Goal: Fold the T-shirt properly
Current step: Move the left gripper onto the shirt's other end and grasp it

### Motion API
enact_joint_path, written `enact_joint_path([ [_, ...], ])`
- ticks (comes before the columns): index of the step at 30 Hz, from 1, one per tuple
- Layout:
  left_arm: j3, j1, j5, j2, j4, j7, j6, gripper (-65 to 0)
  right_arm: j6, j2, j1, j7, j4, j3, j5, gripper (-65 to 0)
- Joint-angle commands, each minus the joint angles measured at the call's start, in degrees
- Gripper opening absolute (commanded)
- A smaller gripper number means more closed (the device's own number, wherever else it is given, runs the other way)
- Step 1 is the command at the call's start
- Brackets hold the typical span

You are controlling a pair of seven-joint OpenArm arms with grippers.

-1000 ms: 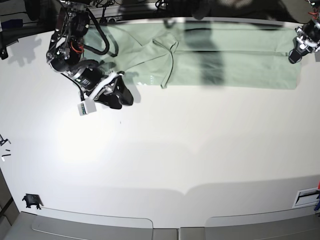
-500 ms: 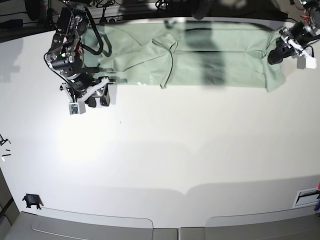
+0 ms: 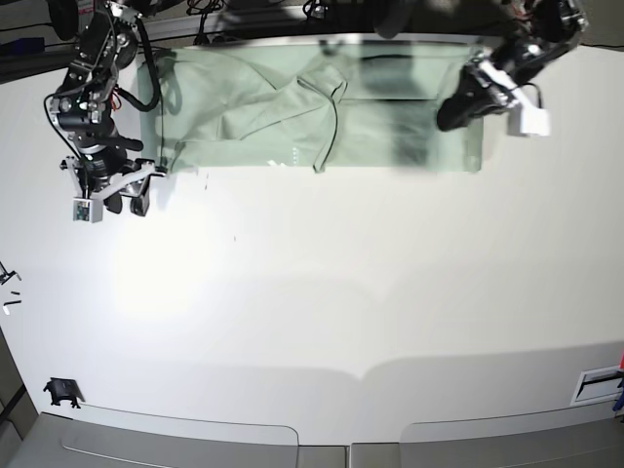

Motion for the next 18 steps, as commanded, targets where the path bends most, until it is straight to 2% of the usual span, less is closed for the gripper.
enact_joint_path([
  [1, 1.9, -0.1, -1.1, -0.2, 1.0, -1.8, -0.5, -65.0, 0.4, 0.7, 0.5, 1.4, 1.0, 0.2, 1.0, -39.6],
  [5, 10.2, -1.5, 3.2, -0.3, 1.0, -2.6, -0.5, -65.0, 0.4, 0.7, 0.5, 1.4, 1.0, 0.2, 1.7, -39.6],
  [10, 17.3, -3.9, 7.1, -0.3, 1.0, -3.2, -0.5, -65.0, 0.4, 0.7, 0.5, 1.4, 1.0, 0.2, 1.7, -39.6],
  [18, 20.0, -5.7, 15.5, -0.2, 1.0, -8.1, -0.5, -65.0, 0.4, 0.7, 0.5, 1.4, 1.0, 0.2, 1.7, -39.6],
])
